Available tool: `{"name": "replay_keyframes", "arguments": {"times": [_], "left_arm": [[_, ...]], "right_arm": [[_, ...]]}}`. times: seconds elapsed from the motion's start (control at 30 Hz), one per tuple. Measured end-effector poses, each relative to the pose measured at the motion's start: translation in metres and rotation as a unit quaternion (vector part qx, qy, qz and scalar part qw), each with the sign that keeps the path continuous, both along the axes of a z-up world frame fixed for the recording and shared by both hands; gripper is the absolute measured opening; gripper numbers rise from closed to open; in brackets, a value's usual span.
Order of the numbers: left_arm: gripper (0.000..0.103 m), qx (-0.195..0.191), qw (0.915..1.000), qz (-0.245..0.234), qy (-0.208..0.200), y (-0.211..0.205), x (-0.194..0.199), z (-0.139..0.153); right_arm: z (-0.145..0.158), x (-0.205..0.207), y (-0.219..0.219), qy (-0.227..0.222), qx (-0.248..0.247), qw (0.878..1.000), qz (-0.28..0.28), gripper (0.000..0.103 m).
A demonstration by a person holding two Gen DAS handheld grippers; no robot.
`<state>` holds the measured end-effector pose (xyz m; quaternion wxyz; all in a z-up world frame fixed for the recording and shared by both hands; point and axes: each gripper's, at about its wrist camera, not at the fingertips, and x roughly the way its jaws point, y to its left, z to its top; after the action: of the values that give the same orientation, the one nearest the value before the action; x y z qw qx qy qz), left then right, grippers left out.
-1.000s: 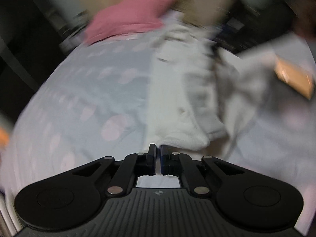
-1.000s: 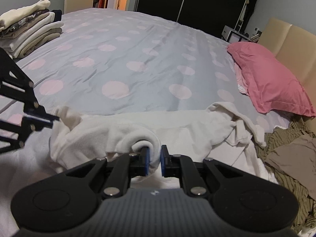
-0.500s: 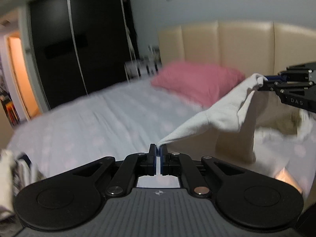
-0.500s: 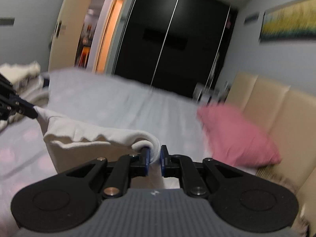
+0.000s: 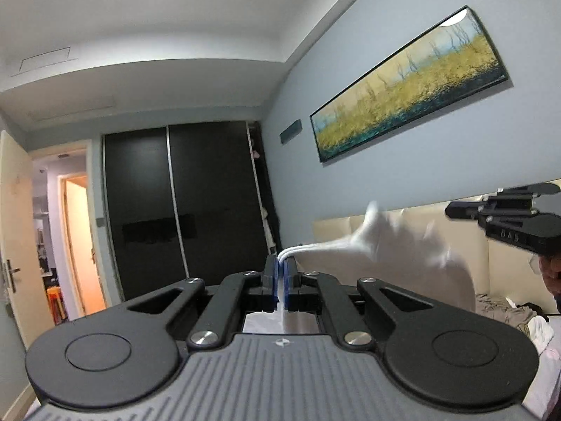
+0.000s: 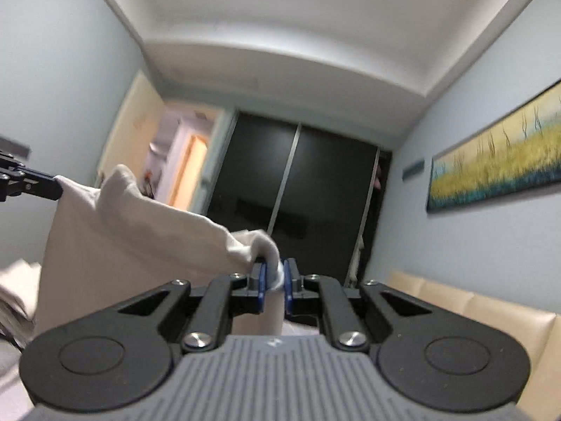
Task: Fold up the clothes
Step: 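Grasp the white shirt with the left gripper while the right gripper holds it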
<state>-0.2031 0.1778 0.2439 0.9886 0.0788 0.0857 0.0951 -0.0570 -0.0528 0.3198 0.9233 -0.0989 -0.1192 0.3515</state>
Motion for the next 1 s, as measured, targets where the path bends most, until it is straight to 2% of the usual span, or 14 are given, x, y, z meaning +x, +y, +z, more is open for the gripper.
{"name": "replay_keyframes", "arguments": {"times": [0.1, 0.17, 0.27, 0.33, 0.43, 0.57, 0.6, 0.7, 0.73, 0.77, 0.83, 1.0], "left_arm": [[0.002, 0.005, 0.9998, 0.004, -0.021, -0.006, -0.024, 0.02], [0.002, 0.006, 0.9985, 0.025, 0.049, 0.002, -0.011, -0.017], [0.002, -0.004, 0.9861, 0.058, 0.156, 0.025, 0.01, -0.093], [0.001, -0.018, 0.9735, 0.084, 0.212, 0.046, 0.019, -0.142], [0.001, -0.044, 0.9498, 0.12, 0.286, 0.082, 0.024, -0.207], [0.001, -0.083, 0.9203, 0.161, 0.347, 0.132, 0.022, -0.257], [0.001, -0.089, 0.9168, 0.167, 0.352, 0.14, 0.016, -0.263], [0.002, -0.107, 0.9071, 0.183, 0.364, 0.159, 0.001, -0.277], [0.002, -0.113, 0.9045, 0.186, 0.366, 0.162, -0.002, -0.28], [0.002, -0.117, 0.9033, 0.19, 0.366, 0.164, -0.016, -0.283], [0.002, -0.126, 0.9002, 0.198, 0.366, 0.169, -0.034, -0.291], [0.002, -0.142, 0.8929, 0.211, 0.372, 0.178, -0.038, -0.312]], "right_arm": [[0.007, -0.012, -0.001, 0.003, 0.004, 1.0, 0.023, 0.003], [-0.006, -0.007, 0.008, 0.043, -0.026, 0.997, 0.051, 0.003], [-0.054, 0.007, 0.032, 0.111, -0.091, 0.987, 0.079, 0.004], [-0.102, 0.018, 0.048, 0.176, -0.136, 0.97, 0.1, 0.004], [-0.179, 0.028, 0.071, 0.26, -0.207, 0.934, 0.131, 0.005], [-0.275, 0.021, 0.1, 0.326, -0.303, 0.879, 0.168, 0.007], [-0.295, 0.017, 0.106, 0.338, -0.321, 0.867, 0.176, 0.007], [-0.335, 0.018, 0.13, 0.358, -0.354, 0.843, 0.188, 0.01], [-0.346, 0.019, 0.137, 0.365, -0.359, 0.837, 0.195, 0.017], [-0.352, 0.023, 0.143, 0.372, -0.359, 0.833, 0.199, 0.032], [-0.356, 0.033, 0.161, 0.383, -0.354, 0.829, 0.204, 0.04], [-0.382, 0.046, 0.19, 0.411, -0.343, 0.818, 0.209, 0.039]]}}
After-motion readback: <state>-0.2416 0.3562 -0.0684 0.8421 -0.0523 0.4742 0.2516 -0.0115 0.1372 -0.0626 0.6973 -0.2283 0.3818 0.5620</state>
